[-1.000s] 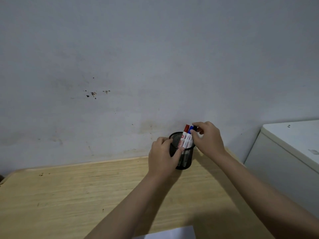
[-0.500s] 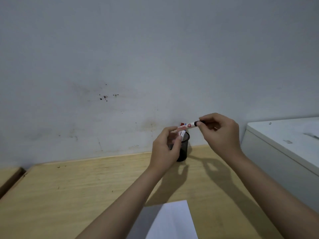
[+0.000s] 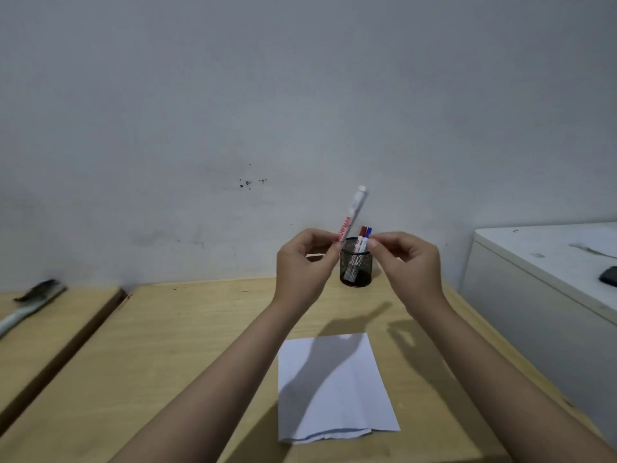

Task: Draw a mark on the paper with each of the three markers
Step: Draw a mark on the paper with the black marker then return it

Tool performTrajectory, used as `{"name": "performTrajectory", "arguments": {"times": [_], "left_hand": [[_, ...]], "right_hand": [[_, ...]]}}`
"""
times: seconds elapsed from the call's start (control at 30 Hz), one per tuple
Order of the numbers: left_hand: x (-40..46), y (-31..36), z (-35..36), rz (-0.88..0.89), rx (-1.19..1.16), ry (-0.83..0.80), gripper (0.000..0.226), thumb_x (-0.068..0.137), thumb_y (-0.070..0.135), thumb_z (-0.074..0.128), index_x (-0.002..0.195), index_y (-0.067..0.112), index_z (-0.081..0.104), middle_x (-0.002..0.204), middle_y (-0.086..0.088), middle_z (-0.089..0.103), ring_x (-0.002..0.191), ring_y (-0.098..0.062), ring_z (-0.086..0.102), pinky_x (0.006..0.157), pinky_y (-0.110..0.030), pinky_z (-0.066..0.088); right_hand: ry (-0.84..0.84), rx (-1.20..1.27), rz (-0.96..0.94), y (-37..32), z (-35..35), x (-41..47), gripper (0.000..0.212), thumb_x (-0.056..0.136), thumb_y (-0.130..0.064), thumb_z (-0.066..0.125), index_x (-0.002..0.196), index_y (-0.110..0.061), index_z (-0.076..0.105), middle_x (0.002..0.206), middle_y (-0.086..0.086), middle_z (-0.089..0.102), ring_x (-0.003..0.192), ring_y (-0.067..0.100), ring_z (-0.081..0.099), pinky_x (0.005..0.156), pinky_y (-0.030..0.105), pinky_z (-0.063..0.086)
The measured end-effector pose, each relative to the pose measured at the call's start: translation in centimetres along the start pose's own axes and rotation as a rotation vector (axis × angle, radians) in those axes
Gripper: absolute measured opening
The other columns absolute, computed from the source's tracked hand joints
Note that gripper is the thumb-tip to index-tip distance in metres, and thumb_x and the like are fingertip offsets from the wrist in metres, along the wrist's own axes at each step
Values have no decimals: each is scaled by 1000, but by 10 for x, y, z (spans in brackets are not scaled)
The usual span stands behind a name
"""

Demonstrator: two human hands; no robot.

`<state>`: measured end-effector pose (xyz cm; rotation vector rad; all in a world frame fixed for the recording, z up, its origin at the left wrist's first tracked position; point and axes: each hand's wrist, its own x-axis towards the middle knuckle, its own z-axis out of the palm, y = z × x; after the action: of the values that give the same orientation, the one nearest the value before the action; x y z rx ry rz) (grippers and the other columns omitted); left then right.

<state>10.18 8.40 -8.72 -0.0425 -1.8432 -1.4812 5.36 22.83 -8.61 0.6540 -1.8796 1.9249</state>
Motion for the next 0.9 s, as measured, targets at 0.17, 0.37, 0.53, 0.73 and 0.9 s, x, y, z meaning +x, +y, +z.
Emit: {"name": "performTrajectory", "arguments": {"times": [0.17, 0.37, 0.53, 0.73, 0.9], "left_hand": [[-15, 12, -13, 30, 42, -4, 3, 77, 12, 72, 79, 13, 71, 79, -2, 73, 80, -18, 70, 80, -34, 58], [-27, 9, -28, -51, 199, 19, 19, 67, 23, 81, 81, 17, 69, 82, 4, 73, 77, -8, 69, 70, -24, 55], [-35, 6, -27, -69, 165, 25, 9, 70, 14, 79, 77, 13, 74, 73, 1, 74, 64, -6, 66, 63, -15, 50], [-34, 2, -31, -109, 130, -73, 4, 75, 10, 74, 77, 14, 74, 66, 2, 70, 54, -2, 59, 55, -16, 45], [-31, -21, -57, -235, 140, -124, 10, 79, 7, 69, 74, 15, 73, 66, -5, 68, 62, -13, 62, 72, -36, 54]], "right_hand": [[-100, 103, 136, -19, 28, -6, 11, 80, -24, 73, 72, -17, 74, 76, 31, 64, 67, 21, 53, 64, 37, 45], [-6, 142, 207, -26, 32, -9, 19, 82, -26, 70, 77, -7, 72, 73, 14, 68, 65, 17, 60, 63, 35, 50], [-46, 142, 209, -17, 37, -18, 24, 84, -25, 68, 75, -3, 70, 54, -6, 62, 52, 7, 56, 52, 21, 49], [-158, 151, 223, -5, 44, -18, 21, 87, -19, 65, 71, -6, 65, 66, 2, 68, 52, 6, 60, 57, 20, 51], [-46, 269, 297, 5, 33, 5, 20, 88, -21, 63, 80, -3, 66, 75, 12, 65, 58, 12, 60, 59, 21, 52]]}}
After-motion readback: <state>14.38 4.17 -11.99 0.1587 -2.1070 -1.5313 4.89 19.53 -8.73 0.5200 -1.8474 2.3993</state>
